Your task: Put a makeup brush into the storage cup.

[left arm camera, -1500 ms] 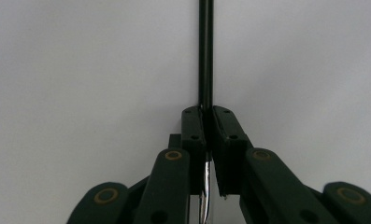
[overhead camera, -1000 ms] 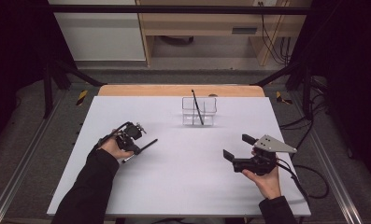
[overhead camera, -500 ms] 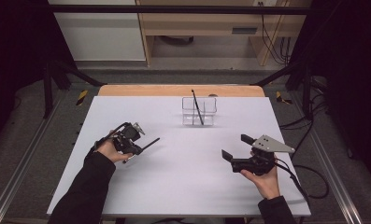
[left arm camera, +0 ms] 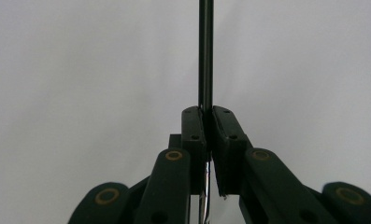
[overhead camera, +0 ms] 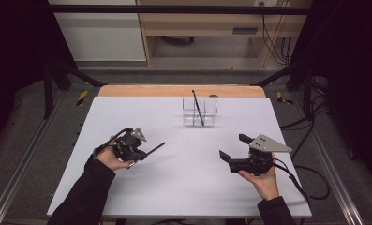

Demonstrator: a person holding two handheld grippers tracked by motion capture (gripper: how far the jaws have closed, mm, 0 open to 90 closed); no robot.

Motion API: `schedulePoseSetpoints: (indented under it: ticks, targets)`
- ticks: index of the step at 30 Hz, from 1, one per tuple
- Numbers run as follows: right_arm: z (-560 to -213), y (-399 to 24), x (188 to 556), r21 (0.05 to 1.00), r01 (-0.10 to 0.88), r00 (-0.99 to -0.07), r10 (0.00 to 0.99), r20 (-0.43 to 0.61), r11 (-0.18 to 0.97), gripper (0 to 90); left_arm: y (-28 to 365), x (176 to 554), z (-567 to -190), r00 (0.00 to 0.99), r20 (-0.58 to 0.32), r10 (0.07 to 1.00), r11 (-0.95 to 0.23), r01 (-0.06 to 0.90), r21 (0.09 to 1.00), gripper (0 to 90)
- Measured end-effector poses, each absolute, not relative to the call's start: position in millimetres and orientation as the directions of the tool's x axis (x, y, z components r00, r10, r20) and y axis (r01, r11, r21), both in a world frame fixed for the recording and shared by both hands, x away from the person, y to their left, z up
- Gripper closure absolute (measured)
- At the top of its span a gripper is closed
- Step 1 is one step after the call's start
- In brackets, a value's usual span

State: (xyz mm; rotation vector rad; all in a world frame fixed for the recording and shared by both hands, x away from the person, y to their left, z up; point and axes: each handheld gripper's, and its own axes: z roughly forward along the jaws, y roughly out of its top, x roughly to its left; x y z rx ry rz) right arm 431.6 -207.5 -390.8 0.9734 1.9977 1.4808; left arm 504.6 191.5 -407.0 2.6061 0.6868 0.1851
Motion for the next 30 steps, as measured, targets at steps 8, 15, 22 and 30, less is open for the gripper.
schedulePoseSetpoints:
  ticks: [8, 15, 22, 30]
  targets:
    - [-388, -202, 434, 0.939, 0.267, -0.653, 0.757, 0.011, 0.216, 7.4, 183, 495, -398, 0.892, 0.004, 0.451, -0.786, 0.396, 0.474, 84.2]
    - [-379, -188, 433, 0.921, 0.250, -0.681, 0.730, -0.051, 0.297, 8.0, 177, 488, -391, 0.909, -0.003, 0.417, -0.794, 0.366, 0.486, 84.2]
    - [-370, -179, 431, 0.906, 0.232, -0.705, 0.703, -0.095, 0.355, 8.5, 170, 482, -385, 0.925, -0.008, 0.381, -0.806, 0.336, 0.488, 84.2]
    - [-366, -168, 431, 0.874, 0.216, -0.728, 0.669, -0.153, 0.435, 8.7, 161, 477, -378, 0.936, -0.020, 0.350, -0.805, 0.312, 0.505, 84.2]
